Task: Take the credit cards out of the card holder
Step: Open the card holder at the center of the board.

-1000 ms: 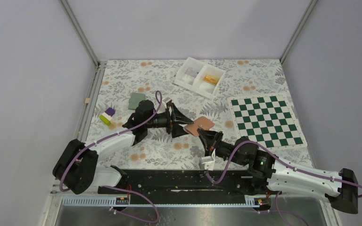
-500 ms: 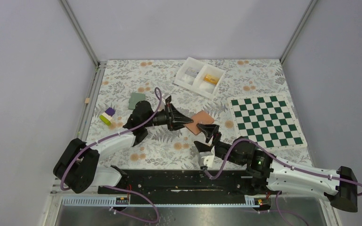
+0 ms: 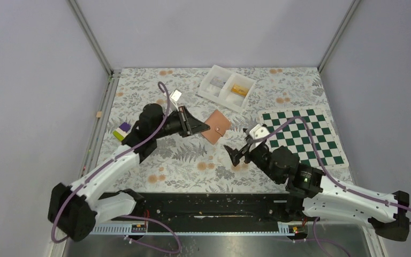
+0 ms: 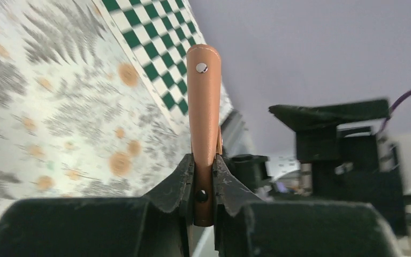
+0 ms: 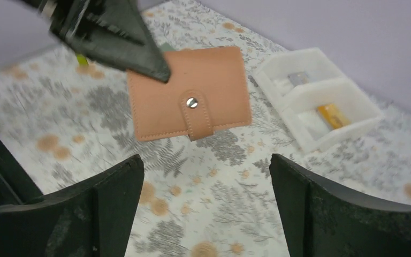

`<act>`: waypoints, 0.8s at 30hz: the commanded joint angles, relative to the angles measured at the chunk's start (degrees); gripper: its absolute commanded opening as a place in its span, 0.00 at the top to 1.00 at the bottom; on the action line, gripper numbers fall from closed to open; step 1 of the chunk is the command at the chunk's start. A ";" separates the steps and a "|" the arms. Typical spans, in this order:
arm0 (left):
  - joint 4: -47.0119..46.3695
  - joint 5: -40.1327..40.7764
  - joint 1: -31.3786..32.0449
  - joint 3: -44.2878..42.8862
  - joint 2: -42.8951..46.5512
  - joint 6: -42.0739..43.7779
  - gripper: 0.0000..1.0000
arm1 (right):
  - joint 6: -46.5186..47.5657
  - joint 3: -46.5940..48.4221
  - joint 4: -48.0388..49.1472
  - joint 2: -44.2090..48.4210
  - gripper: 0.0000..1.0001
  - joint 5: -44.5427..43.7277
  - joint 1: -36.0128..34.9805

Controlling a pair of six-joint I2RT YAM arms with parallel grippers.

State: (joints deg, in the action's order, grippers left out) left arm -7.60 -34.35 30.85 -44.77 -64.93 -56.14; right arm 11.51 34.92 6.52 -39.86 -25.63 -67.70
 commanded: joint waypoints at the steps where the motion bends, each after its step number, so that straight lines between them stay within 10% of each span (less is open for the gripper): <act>1: 12.14 12.73 0.89 -2.45 8.00 21.54 1.00 | -25.79 8.82 -11.18 -2.93 0.13 -8.59 -0.07; 9: 20.74 16.64 1.03 -3.27 10.18 24.36 1.00 | -36.75 17.70 -16.79 -11.85 0.64 1.80 -0.06; 24: 17.10 13.59 0.97 0.75 10.50 17.71 1.00 | -63.67 29.30 -21.66 -32.14 0.71 2.94 -0.08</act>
State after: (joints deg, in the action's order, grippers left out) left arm 14.50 -19.38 31.77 -44.93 -55.22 -36.12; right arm -43.94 61.19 -14.44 -69.12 -21.15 -67.72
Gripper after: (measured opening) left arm 0.113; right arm 0.320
